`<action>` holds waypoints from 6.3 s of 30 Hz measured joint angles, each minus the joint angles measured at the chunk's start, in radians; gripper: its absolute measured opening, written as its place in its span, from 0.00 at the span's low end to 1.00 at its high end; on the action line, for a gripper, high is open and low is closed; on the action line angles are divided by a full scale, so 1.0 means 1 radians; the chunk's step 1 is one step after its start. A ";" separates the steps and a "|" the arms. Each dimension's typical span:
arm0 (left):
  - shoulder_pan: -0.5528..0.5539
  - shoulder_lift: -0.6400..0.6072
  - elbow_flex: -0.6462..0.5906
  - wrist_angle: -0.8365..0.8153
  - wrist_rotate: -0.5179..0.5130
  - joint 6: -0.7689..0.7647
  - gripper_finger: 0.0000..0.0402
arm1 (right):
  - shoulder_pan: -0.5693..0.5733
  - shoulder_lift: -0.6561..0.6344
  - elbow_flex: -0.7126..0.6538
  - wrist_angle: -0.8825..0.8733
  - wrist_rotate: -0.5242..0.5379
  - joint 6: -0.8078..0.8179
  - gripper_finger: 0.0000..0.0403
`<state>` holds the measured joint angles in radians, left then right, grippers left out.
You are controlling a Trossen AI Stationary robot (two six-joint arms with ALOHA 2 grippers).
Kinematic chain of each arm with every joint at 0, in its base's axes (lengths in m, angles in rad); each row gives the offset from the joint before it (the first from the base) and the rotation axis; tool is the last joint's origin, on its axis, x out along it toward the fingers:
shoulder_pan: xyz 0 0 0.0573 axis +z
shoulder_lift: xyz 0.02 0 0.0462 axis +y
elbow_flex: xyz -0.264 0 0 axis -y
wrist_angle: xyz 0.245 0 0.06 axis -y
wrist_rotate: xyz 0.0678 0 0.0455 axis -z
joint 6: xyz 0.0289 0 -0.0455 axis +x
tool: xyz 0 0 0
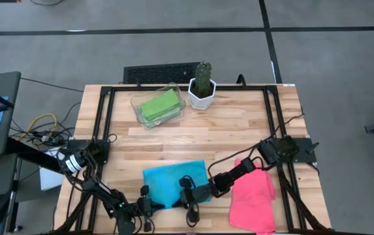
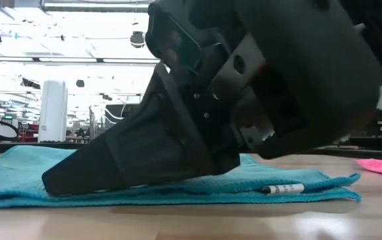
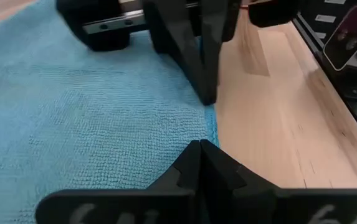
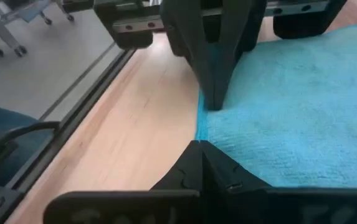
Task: Fold microfiber towels
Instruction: Fold the blue microfiber towel
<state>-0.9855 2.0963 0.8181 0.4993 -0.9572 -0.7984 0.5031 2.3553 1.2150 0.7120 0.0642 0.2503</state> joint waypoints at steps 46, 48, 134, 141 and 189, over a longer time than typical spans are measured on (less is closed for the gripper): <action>0.070 -0.180 -0.239 -0.488 -0.197 -0.488 0.00 | -0.274 -0.105 -0.133 0.079 -0.111 -0.198 0.03; 0.070 -0.181 -0.239 -0.488 -0.192 -0.486 0.00 | -0.285 -0.153 -0.138 0.107 -0.110 -0.244 0.03; 0.332 -0.869 -0.365 -0.368 0.253 0.416 0.06 | -0.265 -0.757 -0.415 -0.768 0.181 -0.094 0.43; 0.513 -0.832 -0.498 -0.029 0.415 0.520 0.01 | -0.278 -0.743 -0.409 -0.788 0.139 -0.075 0.43; 0.629 -0.425 -0.437 0.175 0.613 0.530 0.00 | -0.349 -0.554 -0.163 -0.850 0.031 -0.102 0.05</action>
<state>-0.3561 1.6714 0.3809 0.6740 -0.3443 -0.2687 0.1542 1.8010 1.0518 -0.1384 0.0948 0.1486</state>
